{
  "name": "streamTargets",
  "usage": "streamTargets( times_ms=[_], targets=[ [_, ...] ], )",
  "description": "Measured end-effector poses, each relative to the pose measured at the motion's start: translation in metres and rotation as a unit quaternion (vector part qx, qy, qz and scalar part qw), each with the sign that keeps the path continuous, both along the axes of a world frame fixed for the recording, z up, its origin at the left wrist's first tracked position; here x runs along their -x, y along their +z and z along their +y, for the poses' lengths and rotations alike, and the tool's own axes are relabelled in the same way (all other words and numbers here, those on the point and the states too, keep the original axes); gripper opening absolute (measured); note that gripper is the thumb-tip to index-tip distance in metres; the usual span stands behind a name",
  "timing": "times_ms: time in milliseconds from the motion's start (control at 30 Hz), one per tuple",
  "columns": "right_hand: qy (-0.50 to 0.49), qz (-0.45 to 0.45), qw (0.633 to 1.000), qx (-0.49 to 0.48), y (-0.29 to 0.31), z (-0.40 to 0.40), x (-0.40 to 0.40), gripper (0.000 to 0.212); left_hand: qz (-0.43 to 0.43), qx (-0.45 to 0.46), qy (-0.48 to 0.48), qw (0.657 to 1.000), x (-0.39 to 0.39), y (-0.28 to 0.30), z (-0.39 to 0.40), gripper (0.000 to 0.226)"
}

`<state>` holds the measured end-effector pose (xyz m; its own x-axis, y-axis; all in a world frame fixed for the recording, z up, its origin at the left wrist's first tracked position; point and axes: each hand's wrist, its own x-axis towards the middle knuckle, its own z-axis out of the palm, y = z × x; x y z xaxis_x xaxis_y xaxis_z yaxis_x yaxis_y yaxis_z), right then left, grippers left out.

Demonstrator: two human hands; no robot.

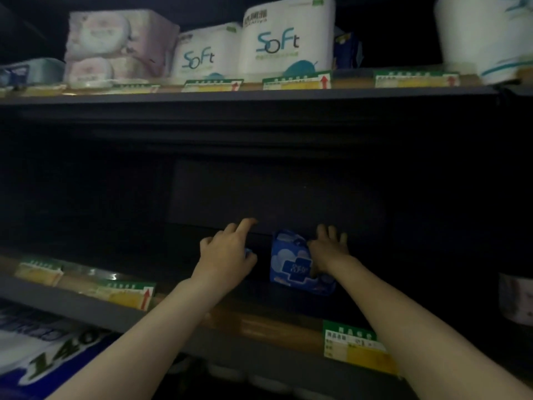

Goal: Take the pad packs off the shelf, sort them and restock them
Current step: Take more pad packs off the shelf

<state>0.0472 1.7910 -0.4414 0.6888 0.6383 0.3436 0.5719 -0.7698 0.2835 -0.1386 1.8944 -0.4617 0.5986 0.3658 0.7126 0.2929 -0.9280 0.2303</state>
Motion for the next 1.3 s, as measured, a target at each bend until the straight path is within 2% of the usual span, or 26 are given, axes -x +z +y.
streamTargets(
  times_ms=[133, 233, 333, 433, 533, 633, 800, 833, 900, 933, 967, 1000, 1067, 1133, 1300],
  targets=[
    [0.038, 0.083, 0.995, -0.033, 0.003, -0.006, 0.004, 0.088, -0.004, -0.012, -0.007, 1.0, 0.009, -0.009, -0.004, 0.06],
    [0.045, 0.05, 0.997, -0.024, 0.006, -0.019, 0.01, 0.079, 0.002, -0.007, -0.001, 1.0, 0.018, -0.009, -0.003, 0.063],
    [0.121, 0.005, 0.991, -0.055, 0.008, -0.032, 0.027, 0.063, 0.018, 0.006, -0.002, 1.0, 0.026, -0.003, -0.003, 0.076],
    [0.225, -0.04, 0.971, -0.076, 0.018, -0.054, 0.053, 0.057, 0.072, -0.062, -0.015, 0.995, 0.026, 0.012, -0.014, 0.095],
    [0.263, 0.002, 0.962, -0.078, 0.037, -0.094, 0.075, 0.062, 0.178, -0.107, -0.039, 0.977, 0.01, 0.036, -0.044, 0.103],
    [0.26, 0.045, 0.958, -0.109, 0.048, -0.154, 0.069, 0.059, 0.259, -0.096, -0.061, 0.959, -0.02, 0.059, -0.093, 0.1],
    [0.216, 0.134, 0.957, -0.137, 0.047, -0.26, 0.024, 0.052, 0.258, -0.083, -0.132, 0.954, -0.082, 0.06, -0.191, 0.087],
    [0.202, 0.169, 0.95, -0.168, 0.047, -0.279, 0.012, 0.047, 0.262, -0.075, -0.142, 0.952, -0.095, 0.055, -0.209, 0.084],
    [0.178, 0.244, 0.908, -0.291, 0.046, -0.316, -0.011, 0.033, 0.266, -0.07, -0.138, 0.951, -0.116, 0.046, -0.242, 0.076],
    [0.153, 0.251, 0.889, -0.35, 0.044, -0.333, -0.028, 0.029, 0.267, -0.076, -0.122, 0.953, -0.125, 0.042, -0.254, 0.073],
    [0.107, 0.231, 0.894, -0.369, 0.04, -0.348, -0.048, 0.029, 0.269, -0.083, -0.101, 0.954, -0.131, 0.04, -0.263, 0.071],
    [0.045, 0.209, 0.916, -0.34, 0.035, -0.361, -0.068, 0.034, 0.274, -0.09, -0.077, 0.954, -0.137, 0.037, -0.27, 0.071],
    [-0.049, 0.195, 0.957, -0.211, 0.019, -0.377, -0.104, 0.051, 0.285, -0.109, -0.026, 0.952, -0.146, 0.031, -0.28, 0.073],
    [-0.08, 0.193, 0.967, -0.147, 0.003, -0.378, -0.134, 0.065, 0.294, -0.129, 0.024, 0.947, -0.153, 0.028, -0.288, 0.073],
    [-0.151, 0.094, 0.984, -0.032, -0.007, -0.367, -0.18, 0.087, 0.308, -0.137, 0.063, 0.939, -0.17, 0.03, -0.302, 0.075]
  ],
)
